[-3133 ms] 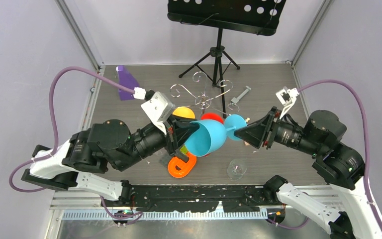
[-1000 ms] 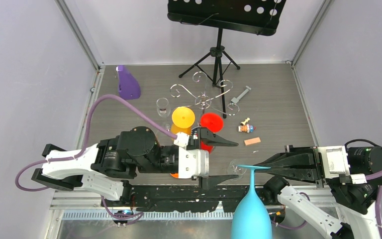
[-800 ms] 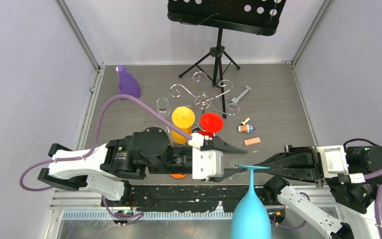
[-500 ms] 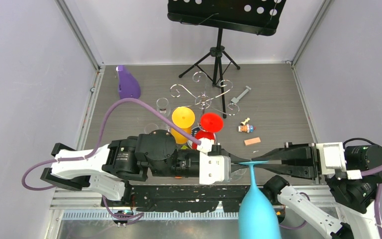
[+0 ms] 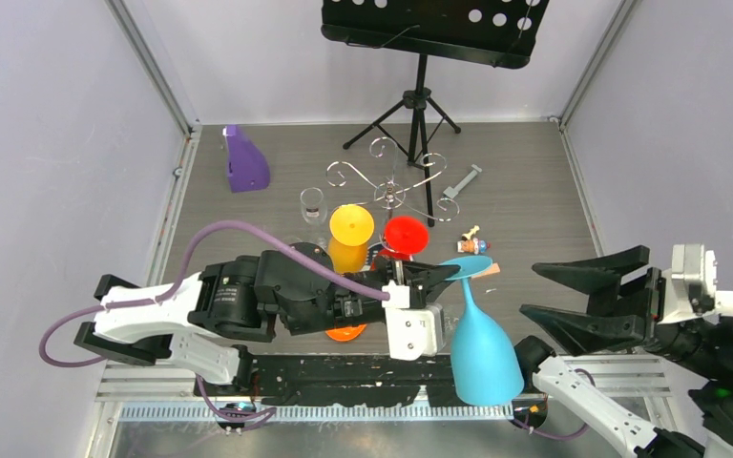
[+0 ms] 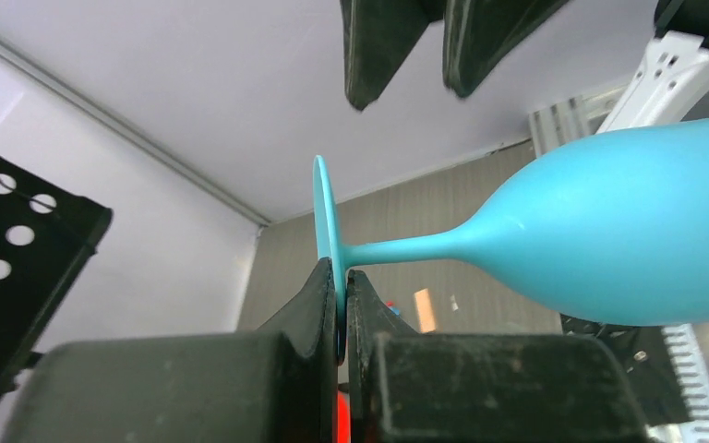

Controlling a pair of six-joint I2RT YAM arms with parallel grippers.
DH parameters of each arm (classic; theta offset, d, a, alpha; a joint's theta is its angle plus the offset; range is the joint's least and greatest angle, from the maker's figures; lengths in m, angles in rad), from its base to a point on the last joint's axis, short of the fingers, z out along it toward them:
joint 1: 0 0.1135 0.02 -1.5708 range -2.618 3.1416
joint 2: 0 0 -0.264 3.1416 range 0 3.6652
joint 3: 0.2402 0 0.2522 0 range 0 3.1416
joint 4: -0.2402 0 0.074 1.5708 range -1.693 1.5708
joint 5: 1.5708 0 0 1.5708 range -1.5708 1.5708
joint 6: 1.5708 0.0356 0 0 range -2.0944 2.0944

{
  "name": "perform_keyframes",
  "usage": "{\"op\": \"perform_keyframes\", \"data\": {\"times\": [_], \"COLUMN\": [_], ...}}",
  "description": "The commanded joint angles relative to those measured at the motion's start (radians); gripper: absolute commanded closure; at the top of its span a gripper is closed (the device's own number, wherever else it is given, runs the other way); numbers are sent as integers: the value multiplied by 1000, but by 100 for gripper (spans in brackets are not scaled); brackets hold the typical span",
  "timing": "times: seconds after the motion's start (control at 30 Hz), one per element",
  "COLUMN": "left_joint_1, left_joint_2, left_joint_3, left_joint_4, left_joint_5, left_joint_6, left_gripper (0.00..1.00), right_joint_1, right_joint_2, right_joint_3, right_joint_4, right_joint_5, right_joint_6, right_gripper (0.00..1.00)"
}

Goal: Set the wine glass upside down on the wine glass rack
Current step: Turn the wine glass upside down at the wine rack.

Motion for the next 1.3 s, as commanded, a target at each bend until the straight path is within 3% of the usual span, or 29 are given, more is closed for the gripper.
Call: {"op": "perform_keyframes", "data": {"times": [0.0, 0.17, 0.57, 0.7, 0.87, 1.1, 1.27], "left_joint_1": [-6, -12, -15, -16, -16, -18, -18], "left_joint_2": [11, 40, 125, 130, 124, 101, 102], "left_joint_3": [74, 92, 143, 142, 134, 96, 89], "left_joint_4": [-32, -42, -88, -85, -89, -78, -72], "left_joint_5": [-41, -46, -28, -56, -75, -89, -107], "left_joint_6": [154, 211, 231, 243, 248, 246, 250], "left_gripper": [100, 100, 100, 100, 100, 100, 100], "right_joint_1": [0, 2, 2, 1, 1, 2, 2], "right_joint_2": [137, 199, 164, 153, 147, 131, 124], "right_joint_3": [149, 140, 9, -10, 3, 83, 81], "right_joint_4": [-281, -313, -132, -112, -128, -230, -204], "right_joint_5": [39, -127, -187, -190, -118, 149, 36], "right_joint_6": [84, 137, 243, 263, 253, 164, 166], "right_gripper": [35, 35, 36, 42, 45, 42, 41]}}
